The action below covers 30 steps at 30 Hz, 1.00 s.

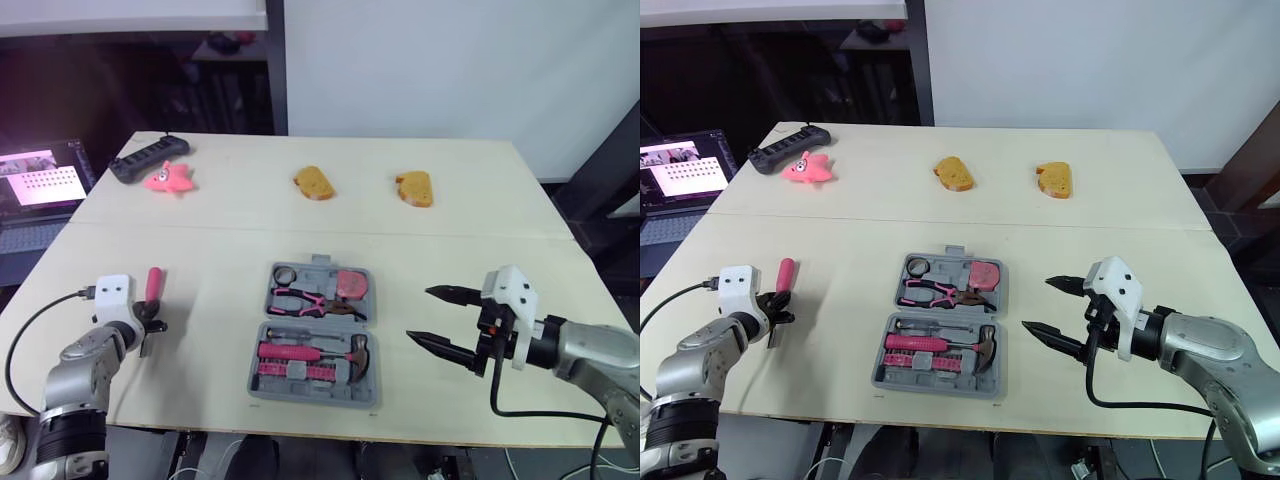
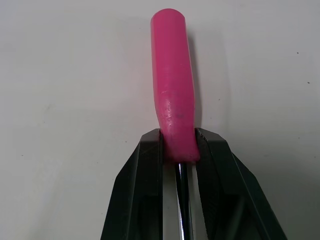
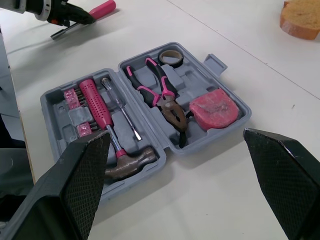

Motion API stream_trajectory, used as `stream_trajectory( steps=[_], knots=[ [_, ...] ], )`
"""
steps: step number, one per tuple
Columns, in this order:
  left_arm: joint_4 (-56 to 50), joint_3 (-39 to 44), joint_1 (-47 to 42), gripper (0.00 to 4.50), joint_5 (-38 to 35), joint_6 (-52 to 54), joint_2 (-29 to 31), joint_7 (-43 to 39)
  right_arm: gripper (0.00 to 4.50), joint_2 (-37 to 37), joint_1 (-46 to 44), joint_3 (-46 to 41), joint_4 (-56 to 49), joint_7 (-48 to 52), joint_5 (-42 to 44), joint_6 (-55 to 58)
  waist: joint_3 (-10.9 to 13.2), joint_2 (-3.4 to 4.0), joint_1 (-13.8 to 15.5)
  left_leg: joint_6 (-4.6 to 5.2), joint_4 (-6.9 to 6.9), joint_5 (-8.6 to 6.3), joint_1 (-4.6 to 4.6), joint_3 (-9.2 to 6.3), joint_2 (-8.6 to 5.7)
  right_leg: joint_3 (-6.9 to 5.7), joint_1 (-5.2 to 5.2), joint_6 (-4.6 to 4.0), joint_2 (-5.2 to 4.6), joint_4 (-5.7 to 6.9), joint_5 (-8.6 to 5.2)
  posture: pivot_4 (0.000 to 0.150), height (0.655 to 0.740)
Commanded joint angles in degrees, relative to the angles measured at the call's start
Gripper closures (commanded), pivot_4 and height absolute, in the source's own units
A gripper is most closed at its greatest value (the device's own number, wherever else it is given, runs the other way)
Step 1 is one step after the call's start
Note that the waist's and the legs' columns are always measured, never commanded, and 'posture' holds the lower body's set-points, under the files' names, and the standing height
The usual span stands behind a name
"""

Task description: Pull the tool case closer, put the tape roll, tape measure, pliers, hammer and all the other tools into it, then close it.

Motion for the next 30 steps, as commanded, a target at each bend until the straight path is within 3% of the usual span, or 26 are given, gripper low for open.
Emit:
stream_trajectory(
  steps=[1,7,11,17,28,30],
  knots=[
    [-3.29,-1.35,2.22,4.1,0.29,-1.02,-0.17,-1.03,0.0,-0.41,0.33,-0.38,-1.77,-0.12,0.08,-0.46,0.0,-0.01,-0.1,0.0,0.0,0.0,-0.01,0.0,0.0,0.0,0.0,0.0,0.0,0.0,0.0,0.15,0.74],
    [-27.82,-4.22,12.83,4.1,-3.34,6.3,-1.32,-2.21,0.0,-0.61,1.9,-0.48,-2.29,-0.2,-0.38,-0.41,0.06,-0.09,-0.33,0.0,-0.01,0.0,-0.23,0.0,0.0,0.0,-0.14,0.01,-0.03,-0.09,0.0,0.15,0.74],
    [-43.86,-8.25,20.88,4.1,-5.8,13.6,-7.05,1.95,0.0,-0.39,1.85,0.75,-1.92,-0.27,-1.19,-0.71,0.06,-0.09,-0.4,-0.01,0.05,0.0,-0.31,0.0,-0.02,0.01,-0.15,0.01,-0.06,-0.13,0.0,0.15,0.74],
    [-40.22,-10.21,21.53,4.1,-3.11,11.93,-11.02,5.5,0.0,-0.74,0.76,1.69,-1.93,-0.11,-0.71,-0.07,0.06,-0.09,-0.44,0.0,0.08,0.0,-0.24,-0.03,-0.01,0.01,-0.15,-0.22,0.02,-0.1,-0.09,0.15,0.74],
    [-27.97,-11.4,21.27,4.1,-0.56,6.63,-11.2,4.76,0.0,-1.21,-0.3,1.25,-1.85,-0.32,-0.23,1.13,-0.08,0.14,-0.36,0.0,0.07,0.0,-0.16,-0.03,-0.02,0.01,-0.04,-0.23,0.0,-0.15,-0.09,0.15,0.74],
    [-27.58,-11.13,21.08,3.07,-0.78,6.13,-11.39,4.69,0.0,-1.2,-0.29,1.01,-1.82,-0.38,-0.2,1.28,-0.12,0.21,-0.38,0.0,0.03,0.0,-0.01,-0.01,-0.02,0.02,0.06,-0.25,0.0,-0.16,-0.1,0.15,0.74]
  ],
)
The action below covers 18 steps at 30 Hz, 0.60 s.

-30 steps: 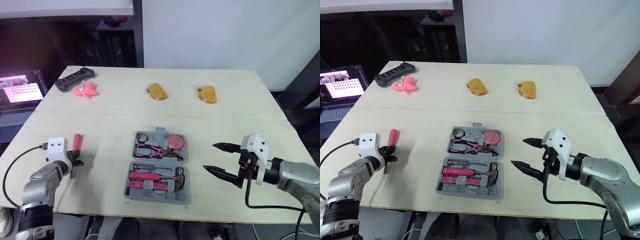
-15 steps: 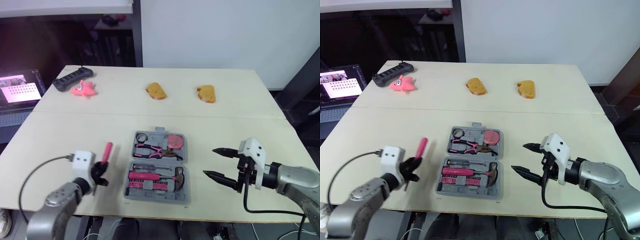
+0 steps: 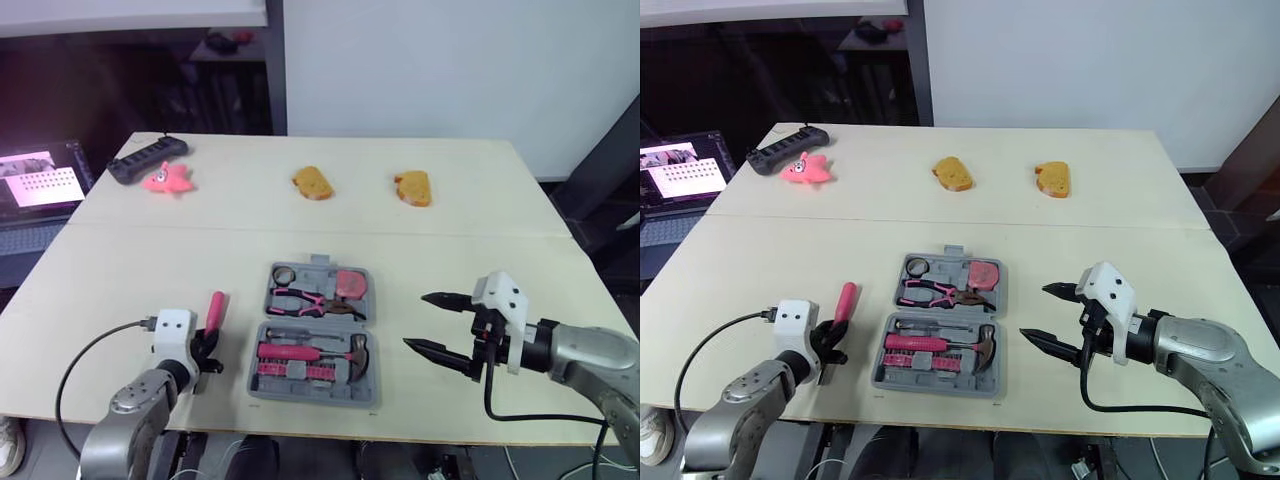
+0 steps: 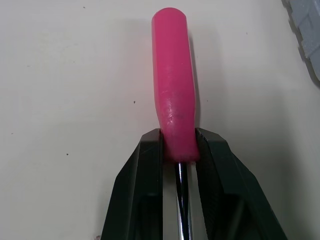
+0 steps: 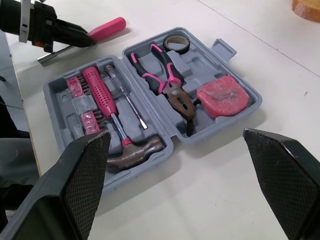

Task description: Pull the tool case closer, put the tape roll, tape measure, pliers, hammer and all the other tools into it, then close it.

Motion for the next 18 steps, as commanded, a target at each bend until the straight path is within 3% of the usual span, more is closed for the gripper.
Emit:
stream_trajectory(
  steps=[1,5,6,7,10,13,16,18],
  knots=[
    [3.22,-0.03,0.67,2.72,0.73,0.39,-0.03,0.15,0.0,-0.38,-0.27,-1.37,-1.61,-0.21,0.92,0.01,-0.03,0.06,-0.06,0.0,-0.01,0.0,0.02,0.0,0.0,0.0,0.0,0.0,0.0,0.0,0.0,0.15,0.74],
    [1.96,1.1,-0.27,0.69,0.09,0.96,0.77,-0.22,0.0,-0.28,0.0,-1.86,-1.78,-0.4,1.14,0.19,-0.05,0.09,-0.26,0.0,-0.03,0.0,0.04,0.0,0.0,0.0,0.0,0.0,0.02,0.01,0.0,0.15,0.74],
    [1.36,1.47,-0.37,0.25,-0.12,1.22,1.1,-0.36,0.0,-0.27,0.09,-1.98,-1.85,-0.44,1.22,0.23,-0.05,0.09,-0.34,0.0,-0.04,0.0,0.05,0.0,0.0,0.01,-0.01,0.0,0.02,0.03,0.0,0.15,0.74],
    [0.57,1.88,-0.44,0.09,-0.37,1.51,1.48,-0.52,0.0,-0.25,0.16,-2.09,-1.9,-0.5,1.28,0.25,-0.05,0.08,-0.37,0.0,-0.04,0.0,0.04,0.0,0.01,0.01,-0.02,0.0,0.03,0.03,0.0,0.15,0.74],
    [-7.08,5.49,-1.51,0.09,-3.48,6.46,6.3,-2.91,0.0,-0.14,0.63,-2.55,-2.03,-0.57,1.41,0.22,0.05,-0.08,-0.39,0.0,-0.07,0.0,0.01,0.0,0.01,0.01,-0.08,0.0,0.04,0.04,0.0,0.15,0.74],
    [-13.64,10.57,-3.42,0.09,-9.53,13.27,16.72,-10.26,0.0,0.1,1.03,-2.59,-2.59,-0.89,1.6,0.33,0.2,-0.29,-0.19,0.0,-0.05,0.0,-0.26,-0.04,0.04,-0.01,-0.3,0.0,0.05,0.06,0.0,0.15,0.74],
    [-12.25,14.13,-4.28,0.09,-15.02,15.59,31.08,-24.1,0.0,0.4,0.42,-1.81,-3.45,-1.82,2.0,1.1,0.23,-0.3,-0.03,-0.08,0.03,0.04,-0.58,-0.05,0.01,-0.04,-0.51,-0.04,-0.01,0.02,0.03,0.15,0.74],
    [-6.02,13.2,-4.87,0.09,-13.75,8.81,40.16,-35.38,0.0,0.57,-0.25,-1.05,-4.04,-2.31,2.36,1.57,0.26,-0.24,-0.19,-0.11,0.01,0.06,-0.68,-0.02,0.0,-0.02,-0.61,-0.05,-0.03,-0.02,0.03,0.15,0.74]
  ],
)
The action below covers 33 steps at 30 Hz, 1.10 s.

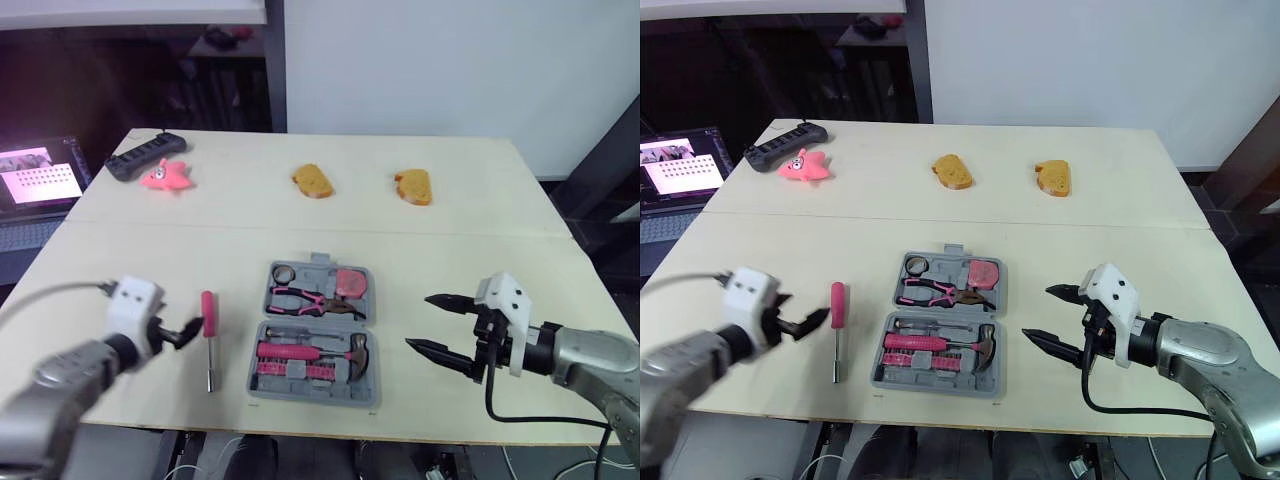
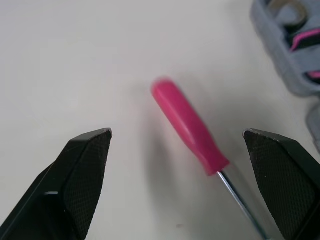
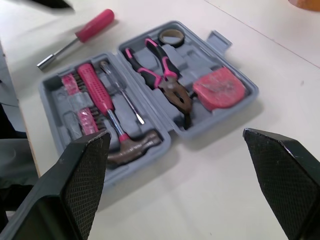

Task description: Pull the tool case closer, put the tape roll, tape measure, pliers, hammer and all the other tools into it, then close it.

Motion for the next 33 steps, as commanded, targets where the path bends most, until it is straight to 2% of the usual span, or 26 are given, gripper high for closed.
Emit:
stream_trajectory(
  steps=[1,4,7,9,11,13,18,22,25,28,31,33],
  knots=[
    [9.05,-1.27,-1.25,0.09,1.38,-12.11,11.24,-19.64,0.0,0.25,-1.45,0.27,-2.59,-0.88,1.31,0.36,0.05,0.06,-0.16,0.0,0.0,0.0,-0.01,0.03,-0.01,0.01,-0.01,0.0,-0.02,0.01,-0.01,0.15,0.74],
    [23.84,-9.6,-6.86,0.09,10.75,-40.73,18.2,-35.72,0.0,-0.06,-2.36,1.52,-3.08,-0.51,1.37,0.42,0.14,0.18,-0.08,0.0,-0.08,0.0,-0.13,0.04,0.01,-0.01,-0.28,-0.07,0.02,0.07,0.01,0.15,0.74],
    [41.67,-20.36,-18.92,0.09,19.63,-72.93,18.22,-49.14,0.0,-0.74,-3.05,2.67,-3.35,0.33,1.06,0.08,0.17,0.31,0.18,-0.01,-0.13,0.01,-0.17,0.08,0.01,-0.01,-0.32,-0.09,0.01,0.03,0.01,0.15,0.74],
    [50.11,-28.12,-28.31,0.09,23.63,-83.86,17.62,-55.52,0.0,-0.9,-3.86,3.38,-3.45,0.48,0.95,0.08,0.17,0.3,0.12,-0.01,-0.13,0.01,-0.25,0.09,0.01,-0.01,-0.36,-0.09,0.01,-0.03,0.01,0.15,0.74],
    [53.84,-41.09,-39.25,0.09,29.0,-91.41,18.8,-57.17,0.0,-0.96,-4.19,4.05,-4.29,0.54,0.98,0.02,0.19,0.21,0.18,-0.01,-0.09,0.01,-0.33,0.09,0.02,0.0,-0.37,-0.06,0.03,-0.02,0.03,0.15,0.74],
    [56.77,-50.62,-47.54,0.09,33.06,-95.98,18.16,-57.17,0.0,-0.63,-4.42,4.85,-5.11,0.03,0.97,0.11,0.25,0.11,0.5,0.0,-0.04,0.01,-0.38,0.03,0.01,-0.01,-0.37,0.11,0.06,0.02,0.12,0.15,0.74],
    [65.63,-62.5,-58.79,0.09,40.65,-104.07,11.63,-57.17,0.0,0.64,-3.82,5.78,-7.18,-2.41,1.13,0.73,0.26,0.12,-0.21,0.1,-0.04,-0.04,-0.34,0.02,0.01,0.0,-0.37,0.23,0.06,0.11,0.15,0.15,0.74],
    [70.5,-63.92,-61.82,0.09,44.59,-108.02,5.9,-57.17,0.0,1.17,-2.86,5.39,-9.18,-4.4,1.96,1.61,0.29,0.06,-0.37,0.16,-0.02,-0.06,-0.33,0.0,0.02,-0.01,-0.39,0.27,0.1,0.22,0.14,0.15,0.74],
    [71.26,-63.78,-61.5,0.09,44.96,-108.17,2.55,-56.81,0.0,1.33,-2.0,4.57,-10.36,-5.64,2.55,2.28,0.29,0.06,-0.3,0.17,-0.01,-0.06,-0.32,-0.01,0.02,0.0,-0.39,0.28,0.11,0.25,0.15,0.15,0.74],
    [74.82,-64.24,-60.69,0.09,51.66,-110.79,-0.03,-50.1,0.0,1.39,-1.45,3.92,-11.78,-6.97,3.45,3.26,0.29,0.06,-0.18,0.17,0.03,-0.06,-0.27,-0.02,0.02,0.0,-0.33,0.3,0.1,0.27,0.16,0.15,0.74],
    [77.15,-64.52,-59.11,0.09,54.64,-112.56,-1.9,-46.03,0.0,1.35,-1.06,3.48,-12.96,-8.19,4.5,4.2,0.28,0.06,-0.27,0.17,0.06,-0.06,-0.24,-0.03,0.02,0.0,-0.28,0.34,0.1,0.28,0.18,0.15,0.74],
    [78.07,-64.59,-59.26,0.61,56.8,-113.42,-2.42,-43.94,0.0,1.27,-1.11,3.38,-13.07,-8.69,4.81,4.55,0.28,0.05,-0.21,0.17,0.07,-0.06,-0.22,-0.04,0.02,0.0,-0.27,0.34,0.12,0.31,0.18,0.15,0.74]
  ],
)
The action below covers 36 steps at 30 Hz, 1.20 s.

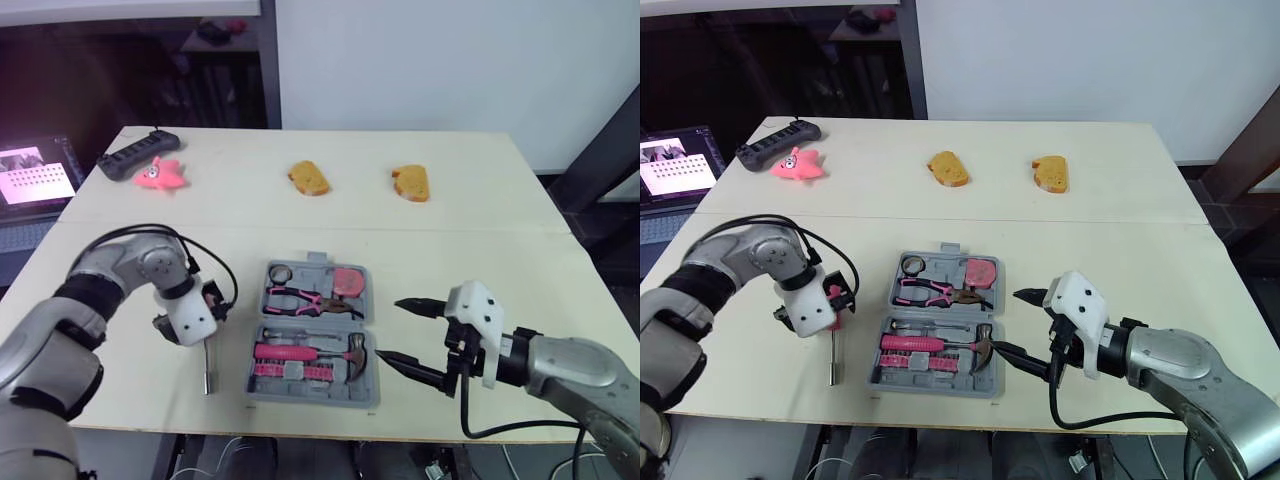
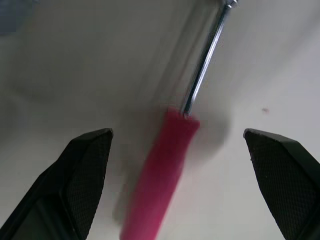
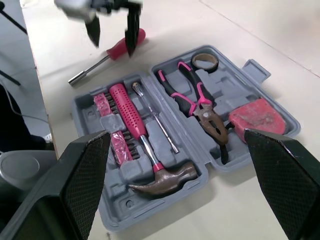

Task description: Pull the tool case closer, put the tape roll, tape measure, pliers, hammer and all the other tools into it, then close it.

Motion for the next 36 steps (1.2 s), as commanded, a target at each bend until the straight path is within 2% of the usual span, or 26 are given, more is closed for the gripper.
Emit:
stream_trajectory(
  steps=[1,2,7,8,11,13,18,21,23,25,28,30,32,36],
  knots=[
    [1.6,-0.22,-0.4,0.99,4.26,-1.99,0.04,3.57,0.0,0.09,-0.28,-1.43,-2.0,-1.05,1.43,0.24,-0.02,0.02,0.1,0.0,0.0,0.0,0.02,-0.01,0.0,0.0,0.02,0.0,0.0,0.02,0.0,0.15,0.74],
    [1.98,-0.35,-0.57,1.35,5.01,-2.35,0.03,4.2,0.0,0.02,-0.38,-1.45,-1.99,-1.26,1.55,0.37,-0.02,0.01,0.12,0.0,0.01,0.0,0.04,-0.01,0.0,0.0,0.04,0.0,-0.01,0.02,0.0,0.15,0.74],
    [3.93,-0.62,-1.09,3.89,7.84,-5.22,0.42,7.63,0.0,-0.43,-0.64,-1.47,-1.64,-1.61,1.96,0.45,-0.05,0.04,-0.01,0.0,-0.01,0.0,0.1,-0.01,0.0,0.0,0.05,0.0,0.01,0.06,0.0,0.15,0.74],
    [4.28,-0.44,-1.2,4.19,7.62,-6.53,0.55,8.26,0.0,-0.51,-0.71,-1.38,-1.41,-1.57,1.84,0.36,-0.06,0.06,0.02,0.0,-0.01,0.0,0.12,-0.01,0.0,0.0,0.05,0.0,0.0,0.11,0.0,0.15,0.74],
    [5.33,-0.25,-1.66,4.18,4.41,-11.12,1.53,7.63,0.0,-0.66,-0.98,-0.99,-0.85,-1.37,1.55,0.13,-0.05,0.05,-0.04,0.01,0.01,0.01,0.12,-0.01,0.0,0.0,0.05,0.0,0.01,0.16,0.0,0.15,0.74],
    [5.16,-0.04,-1.9,4.18,-0.36,-13.91,3.45,5.68,0.0,-0.68,-1.31,-0.8,-0.28,-1.09,1.47,-0.07,-0.04,0.03,-0.07,0.01,0.01,0.01,0.11,-0.01,0.0,0.0,0.04,0.0,0.0,0.16,0.0,0.15,0.74],
    [1.45,-1.54,-0.41,4.18,-19.48,-17.08,10.69,-1.3,0.0,-0.78,-1.67,-0.2,0.99,0.02,1.07,-0.77,-0.03,0.02,-0.01,0.01,-0.01,0.01,0.07,-0.02,0.01,0.0,-0.01,0.0,0.0,0.19,0.0,0.15,0.74],
    [-4.39,0.47,2.92,4.18,-35.93,-11.96,14.95,-8.26,0.0,-0.8,-2.17,0.57,1.7,0.63,0.7,-1.12,-0.04,0.04,0.0,0.01,0.01,0.01,0.08,-0.01,0.01,0.0,0.0,-0.01,-0.01,0.22,-0.01,0.15,0.74],
    [-7.35,5.25,6.5,4.18,-42.58,-4.04,16.03,-8.41,0.0,-0.78,-2.44,0.82,2.08,0.9,0.52,-1.37,-0.03,0.04,0.07,0.0,0.02,0.01,0.09,-0.01,0.01,0.0,0.01,-0.01,-0.02,0.29,-0.01,0.15,0.74],
    [-12.45,10.31,11.92,4.18,-44.76,6.59,17.81,-3.8,0.0,-0.75,-2.53,0.83,2.29,1.06,0.44,-1.5,-0.03,0.05,0.07,0.0,0.04,0.01,0.1,-0.02,0.02,-0.02,0.0,0.0,-0.02,0.38,-0.02,0.15,0.74],
    [-28.72,17.03,23.66,4.18,-48.65,34.04,23.39,9.48,0.0,-0.69,-3.11,1.17,2.52,1.15,0.43,-1.38,-0.02,0.05,-0.35,0.01,0.03,0.01,0.11,-0.03,0.05,0.0,-0.05,0.02,0.0,0.43,-0.04,0.15,0.74],
    [-40.09,21.13,30.88,4.18,-54.28,51.61,27.01,17.45,0.0,-0.74,-3.43,1.32,2.51,1.3,0.61,-1.34,-0.01,0.04,-0.65,0.01,0.02,0.01,0.11,-0.03,0.06,-0.01,-0.08,0.05,0.01,0.51,-0.07,0.15,0.74],
    [-50.59,25.49,36.95,4.18,-63.85,72.72,30.26,27.6,0.0,-0.93,-3.83,1.63,2.96,1.67,0.55,-1.34,0.0,0.03,-0.58,0.01,0.04,0.01,0.12,-0.04,0.07,-0.02,-0.07,0.05,0.01,0.57,-0.08,0.15,0.74],
    [-57.23,35.23,39.25,4.18,-78.08,102.62,26.89,47.72,0.0,-1.04,-4.43,2.08,3.83,2.29,0.16,-1.57,0.01,0.04,0.12,0.01,0.07,0.01,0.15,-0.05,0.05,-0.03,-0.04,0.05,0.01,0.6,-0.08,0.15,0.74]
  ],
)
